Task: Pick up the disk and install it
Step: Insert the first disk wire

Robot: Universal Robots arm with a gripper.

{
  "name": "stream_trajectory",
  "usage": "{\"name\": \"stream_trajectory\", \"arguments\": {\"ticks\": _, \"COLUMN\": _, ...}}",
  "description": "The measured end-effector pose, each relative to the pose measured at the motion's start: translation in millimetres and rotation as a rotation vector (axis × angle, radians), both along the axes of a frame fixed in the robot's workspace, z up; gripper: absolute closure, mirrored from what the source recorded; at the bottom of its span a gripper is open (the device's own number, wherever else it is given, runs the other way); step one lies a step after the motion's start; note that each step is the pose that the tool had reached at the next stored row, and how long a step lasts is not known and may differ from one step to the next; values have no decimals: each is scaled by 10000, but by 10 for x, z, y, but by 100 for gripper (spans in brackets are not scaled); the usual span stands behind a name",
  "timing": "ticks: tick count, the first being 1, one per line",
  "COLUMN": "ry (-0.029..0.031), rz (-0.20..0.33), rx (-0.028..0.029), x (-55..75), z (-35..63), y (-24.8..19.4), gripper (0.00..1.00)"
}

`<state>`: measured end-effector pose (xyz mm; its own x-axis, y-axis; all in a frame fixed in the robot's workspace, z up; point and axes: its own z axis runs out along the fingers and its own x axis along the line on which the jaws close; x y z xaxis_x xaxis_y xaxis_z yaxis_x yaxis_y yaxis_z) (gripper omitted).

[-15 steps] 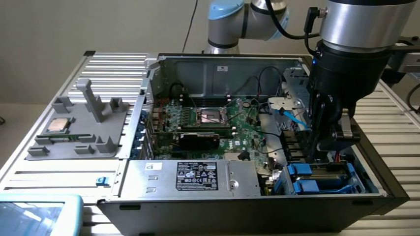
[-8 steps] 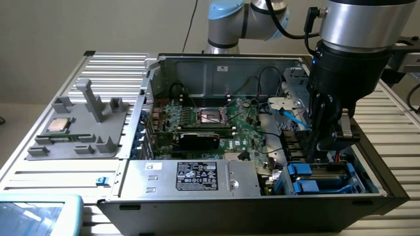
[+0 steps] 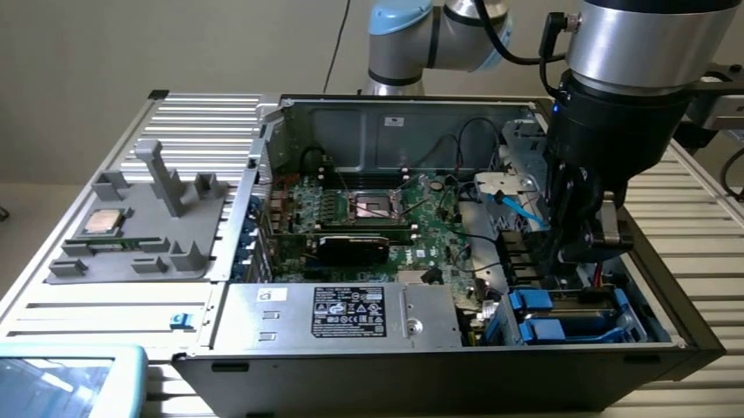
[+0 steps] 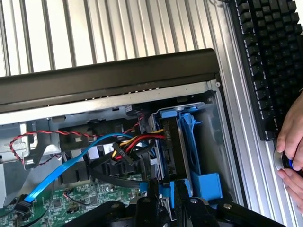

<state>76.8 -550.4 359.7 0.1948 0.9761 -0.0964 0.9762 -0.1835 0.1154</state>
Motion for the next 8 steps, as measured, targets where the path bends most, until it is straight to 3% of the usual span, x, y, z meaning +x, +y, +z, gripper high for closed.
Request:
{"name": "stream_trajectory", "arguments": {"ticks": 3, "ry": 0, "rz": 0, "rx": 76, "x": 0, "z": 0, "y": 0, "gripper": 75}}
{"name": "stream_trajectory", "arguments": {"ticks": 4, "ry": 0, "rz": 1, "rx": 97, "x": 0, "z": 0, "y": 0, "gripper": 82}}
{"name": "stream_trajectory", "arguments": {"ticks": 8, "ry": 0, "rz": 1, "rx": 166, "x": 0, "z": 0, "y": 0, "gripper": 82}}
